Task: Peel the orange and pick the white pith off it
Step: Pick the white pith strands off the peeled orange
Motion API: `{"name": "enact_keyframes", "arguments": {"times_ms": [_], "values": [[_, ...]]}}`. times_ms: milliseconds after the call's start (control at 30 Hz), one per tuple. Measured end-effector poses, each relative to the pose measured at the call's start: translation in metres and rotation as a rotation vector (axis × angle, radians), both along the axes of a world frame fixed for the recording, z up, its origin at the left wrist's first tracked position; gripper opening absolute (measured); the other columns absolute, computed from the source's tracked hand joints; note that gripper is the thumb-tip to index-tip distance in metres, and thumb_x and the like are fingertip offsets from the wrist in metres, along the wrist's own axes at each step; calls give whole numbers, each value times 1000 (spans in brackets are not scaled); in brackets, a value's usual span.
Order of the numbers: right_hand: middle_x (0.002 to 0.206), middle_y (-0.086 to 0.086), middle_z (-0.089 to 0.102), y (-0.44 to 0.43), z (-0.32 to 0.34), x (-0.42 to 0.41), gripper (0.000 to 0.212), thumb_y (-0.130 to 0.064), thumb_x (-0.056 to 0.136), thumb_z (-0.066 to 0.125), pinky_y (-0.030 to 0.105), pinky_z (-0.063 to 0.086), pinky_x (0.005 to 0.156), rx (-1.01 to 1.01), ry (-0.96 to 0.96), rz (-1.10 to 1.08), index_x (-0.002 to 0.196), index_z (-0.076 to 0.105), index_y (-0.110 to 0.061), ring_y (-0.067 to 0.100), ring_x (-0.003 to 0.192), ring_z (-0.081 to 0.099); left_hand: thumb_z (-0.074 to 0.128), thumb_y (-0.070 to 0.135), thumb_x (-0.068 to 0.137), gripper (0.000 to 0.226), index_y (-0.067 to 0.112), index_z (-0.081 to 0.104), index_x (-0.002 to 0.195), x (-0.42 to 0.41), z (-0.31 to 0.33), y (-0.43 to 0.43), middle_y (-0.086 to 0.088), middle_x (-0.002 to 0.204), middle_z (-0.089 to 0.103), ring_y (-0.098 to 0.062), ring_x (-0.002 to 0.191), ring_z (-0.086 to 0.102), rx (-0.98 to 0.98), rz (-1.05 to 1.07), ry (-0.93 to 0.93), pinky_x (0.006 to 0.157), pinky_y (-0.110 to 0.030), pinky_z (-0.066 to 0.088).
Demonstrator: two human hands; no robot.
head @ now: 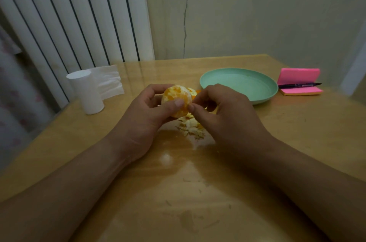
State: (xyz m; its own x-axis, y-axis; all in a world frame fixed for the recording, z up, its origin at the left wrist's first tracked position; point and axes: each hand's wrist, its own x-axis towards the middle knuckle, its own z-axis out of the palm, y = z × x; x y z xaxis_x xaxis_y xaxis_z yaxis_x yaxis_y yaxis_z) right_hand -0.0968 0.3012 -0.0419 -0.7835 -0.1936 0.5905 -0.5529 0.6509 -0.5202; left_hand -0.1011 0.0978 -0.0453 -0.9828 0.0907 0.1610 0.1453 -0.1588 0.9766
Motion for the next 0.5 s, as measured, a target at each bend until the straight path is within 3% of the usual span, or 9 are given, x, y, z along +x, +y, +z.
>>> {"name": "enact_keyframes", "arguments": {"times_ms": [233, 500], "values": [[89, -16, 63, -1, 0, 0, 18, -48, 98, 68, 30, 52, 75, 53, 20, -25, 99, 72, -30, 4, 87, 59, 86, 35, 83, 52, 26, 66, 131, 0, -3, -2, -2, 127, 74, -22, 118, 73, -221, 116, 101, 102, -45, 60], [86, -15, 63, -2, 0, -1, 12, -40, 99, 70, 26, 48, 70, 31, 20, -35, 97, 72, -29, 5, 82, 59, 85, 36, 82, 55, 25, 64, 132, 6, 0, 1, 2, 123, 75, -14, 114, 73, -276, 131, 138, 98, -36, 62]]}}
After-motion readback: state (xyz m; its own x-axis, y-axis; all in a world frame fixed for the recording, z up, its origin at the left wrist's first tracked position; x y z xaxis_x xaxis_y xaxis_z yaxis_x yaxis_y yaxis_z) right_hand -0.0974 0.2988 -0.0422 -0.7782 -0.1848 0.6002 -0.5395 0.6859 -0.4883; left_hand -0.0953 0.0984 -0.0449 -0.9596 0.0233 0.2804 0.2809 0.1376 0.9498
